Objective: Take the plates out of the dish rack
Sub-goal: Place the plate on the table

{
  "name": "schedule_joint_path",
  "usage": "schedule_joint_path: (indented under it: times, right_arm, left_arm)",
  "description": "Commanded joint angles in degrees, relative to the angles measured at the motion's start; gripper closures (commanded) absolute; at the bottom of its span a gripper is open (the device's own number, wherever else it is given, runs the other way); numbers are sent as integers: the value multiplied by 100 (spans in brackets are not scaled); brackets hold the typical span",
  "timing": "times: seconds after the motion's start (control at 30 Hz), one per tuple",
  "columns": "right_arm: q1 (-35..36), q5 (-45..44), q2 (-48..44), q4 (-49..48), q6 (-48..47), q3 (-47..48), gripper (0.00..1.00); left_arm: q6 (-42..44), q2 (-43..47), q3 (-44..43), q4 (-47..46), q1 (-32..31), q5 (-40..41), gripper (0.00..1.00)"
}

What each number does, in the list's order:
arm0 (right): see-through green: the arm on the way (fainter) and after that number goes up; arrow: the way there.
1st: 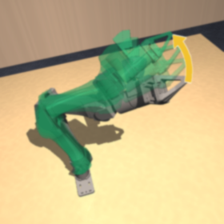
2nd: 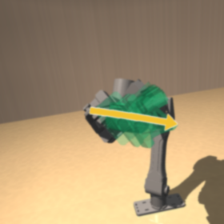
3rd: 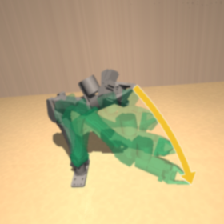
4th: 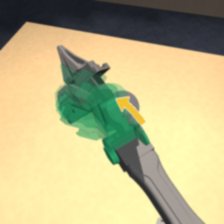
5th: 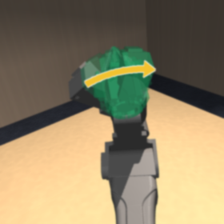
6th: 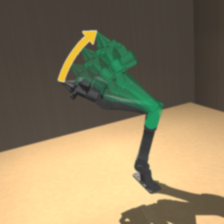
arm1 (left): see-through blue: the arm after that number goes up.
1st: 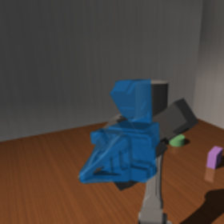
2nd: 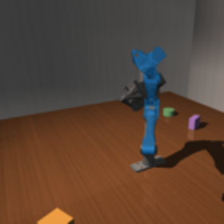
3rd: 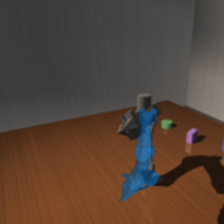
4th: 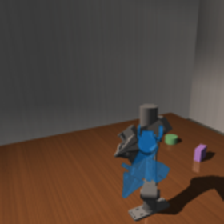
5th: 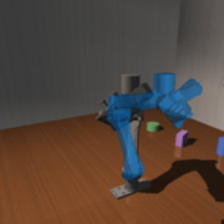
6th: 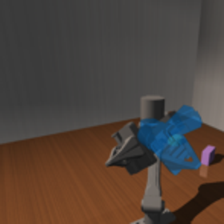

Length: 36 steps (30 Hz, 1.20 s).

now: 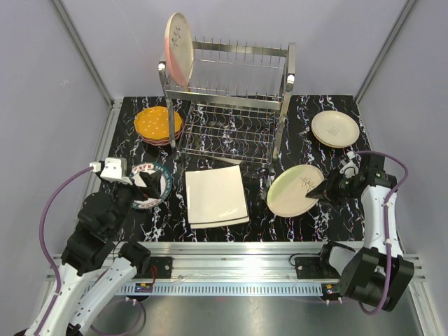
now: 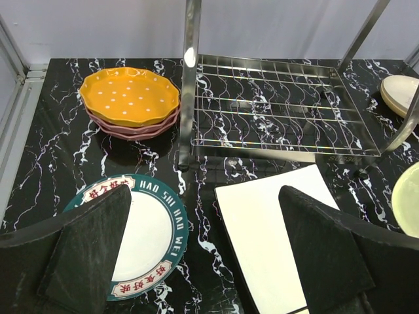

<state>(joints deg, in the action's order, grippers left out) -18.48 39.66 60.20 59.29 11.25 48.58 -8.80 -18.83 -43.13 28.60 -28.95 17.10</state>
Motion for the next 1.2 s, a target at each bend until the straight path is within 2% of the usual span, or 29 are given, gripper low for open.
schedule_joint_path:
  times: [0.0, 0.4, 0.73, 0.97, 1.17]
  right_arm:
    - [-269, 402, 105, -452, -69, 310, 100]
    - [-780, 1061, 1309, -1858, 71, 469, 100]
    - [-859, 1053, 2126, -3089, 194, 214, 98]
    - [-1070, 999, 2986, -3099, -325, 187, 90]
    - [-1167, 1272, 3778, -2624, -544, 582, 84]
  left_arm:
    - [98, 55, 68, -294, 12, 179, 1]
    - [27, 274, 209, -285, 21, 302, 1]
    - [-43, 485, 235, -206, 21, 328, 1]
    - [-78, 512, 262, -135, 12, 381, 1]
    - [-113, 547, 279, -127, 12, 399, 1]
